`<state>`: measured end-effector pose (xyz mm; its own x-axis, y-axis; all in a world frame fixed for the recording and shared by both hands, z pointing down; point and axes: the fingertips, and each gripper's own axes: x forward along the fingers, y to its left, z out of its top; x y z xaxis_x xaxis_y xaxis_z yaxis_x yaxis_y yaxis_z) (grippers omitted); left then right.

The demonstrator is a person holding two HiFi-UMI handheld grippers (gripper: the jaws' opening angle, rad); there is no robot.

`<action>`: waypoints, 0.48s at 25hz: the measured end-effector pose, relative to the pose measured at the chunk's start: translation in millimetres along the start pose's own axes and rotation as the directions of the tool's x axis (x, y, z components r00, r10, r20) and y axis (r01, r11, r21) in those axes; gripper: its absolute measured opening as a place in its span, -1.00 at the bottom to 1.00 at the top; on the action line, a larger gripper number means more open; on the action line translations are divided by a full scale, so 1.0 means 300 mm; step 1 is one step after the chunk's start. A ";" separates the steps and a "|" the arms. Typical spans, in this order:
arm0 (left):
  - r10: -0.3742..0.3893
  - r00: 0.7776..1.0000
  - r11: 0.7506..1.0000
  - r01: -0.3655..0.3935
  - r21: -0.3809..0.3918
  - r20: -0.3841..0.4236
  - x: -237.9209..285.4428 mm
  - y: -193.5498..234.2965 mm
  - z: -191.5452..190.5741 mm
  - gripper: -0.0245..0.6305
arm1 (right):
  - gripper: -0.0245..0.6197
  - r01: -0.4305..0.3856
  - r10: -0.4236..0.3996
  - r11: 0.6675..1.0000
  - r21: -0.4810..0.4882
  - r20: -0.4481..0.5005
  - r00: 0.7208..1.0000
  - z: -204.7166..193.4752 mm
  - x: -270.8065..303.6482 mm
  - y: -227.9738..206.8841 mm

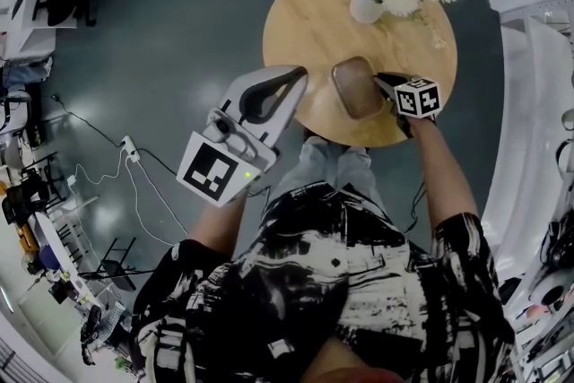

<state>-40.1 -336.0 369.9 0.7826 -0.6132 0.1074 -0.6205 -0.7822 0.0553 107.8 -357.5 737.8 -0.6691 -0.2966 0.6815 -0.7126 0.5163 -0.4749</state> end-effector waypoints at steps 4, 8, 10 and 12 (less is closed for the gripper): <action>0.000 1.000 1.000 0.000 -0.001 0.001 0.001 0.007 -0.002 -0.93 | -0.82 -0.041 0.040 0.998 0.037 0.012 0.999 0.007 0.001 0.014; -0.001 1.000 1.000 0.001 -0.001 -0.001 0.001 0.013 -0.001 -0.93 | -0.84 -0.049 0.048 0.998 0.039 0.038 0.998 0.018 -0.012 0.023; -0.001 1.000 1.000 0.001 -0.002 0.000 0.001 0.014 0.000 -0.93 | -0.84 -0.060 0.057 0.997 0.053 0.059 0.997 0.028 -0.021 0.031; -0.004 1.000 1.000 0.004 -0.001 0.003 0.002 0.012 0.003 -0.93 | -0.84 -0.063 0.059 0.996 0.061 0.076 0.995 0.038 -0.033 0.034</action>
<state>-41.8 -339.4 369.2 0.7853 -0.6103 0.1038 -0.6173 -0.7847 0.0566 104.8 -358.4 719.9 -0.7239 -0.3263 0.6078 -0.6803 0.4840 -0.5504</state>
